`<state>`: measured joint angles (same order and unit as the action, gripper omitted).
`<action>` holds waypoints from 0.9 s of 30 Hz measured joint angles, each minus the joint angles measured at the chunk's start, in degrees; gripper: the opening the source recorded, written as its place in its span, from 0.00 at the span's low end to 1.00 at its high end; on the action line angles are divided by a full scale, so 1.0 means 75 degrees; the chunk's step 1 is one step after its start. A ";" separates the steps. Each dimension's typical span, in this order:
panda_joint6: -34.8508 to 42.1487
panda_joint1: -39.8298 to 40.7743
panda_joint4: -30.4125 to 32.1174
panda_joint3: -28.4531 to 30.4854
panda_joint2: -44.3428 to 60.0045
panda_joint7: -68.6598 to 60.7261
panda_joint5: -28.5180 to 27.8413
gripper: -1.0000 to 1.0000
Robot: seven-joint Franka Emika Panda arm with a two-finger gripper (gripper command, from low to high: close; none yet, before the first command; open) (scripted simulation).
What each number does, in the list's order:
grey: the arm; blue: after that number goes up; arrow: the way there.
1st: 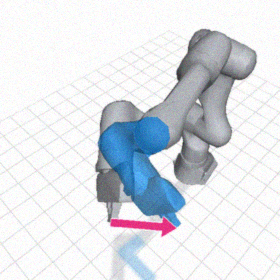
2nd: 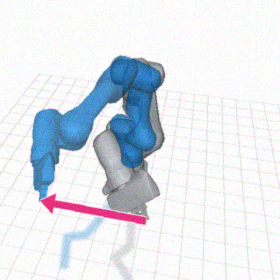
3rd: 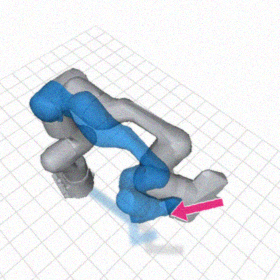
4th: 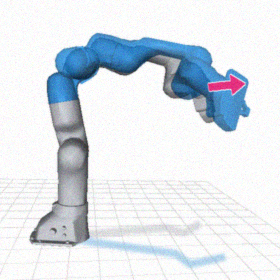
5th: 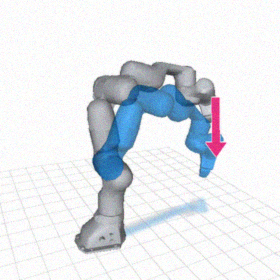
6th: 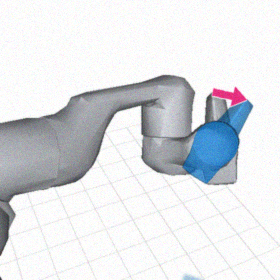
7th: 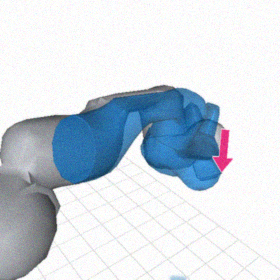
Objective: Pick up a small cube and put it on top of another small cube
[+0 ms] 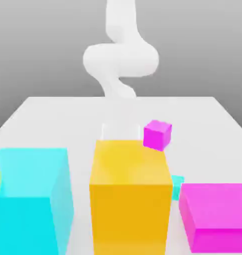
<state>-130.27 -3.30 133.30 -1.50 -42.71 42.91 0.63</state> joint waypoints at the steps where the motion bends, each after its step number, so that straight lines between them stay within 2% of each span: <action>1: 0.0054 -0.0239 0.0144 -0.0085 0.0258 -0.0169 0.0085 0.50; 6: 0.0094 -0.1262 0.0959 -0.0469 0.1548 -0.0810 0.0670 0.50; 15: -0.0879 -0.2356 0.2770 -0.1435 0.3934 -0.0366 0.1626 0.50; 20: -0.1924 -0.2428 0.3606 -0.1827 0.4853 0.1089 0.1465 0.50; 27: -0.3313 -0.2144 0.4316 -0.1917 0.5394 0.3455 0.0721 0.50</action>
<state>-155.12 -19.38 165.67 -15.88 -2.25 68.82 6.04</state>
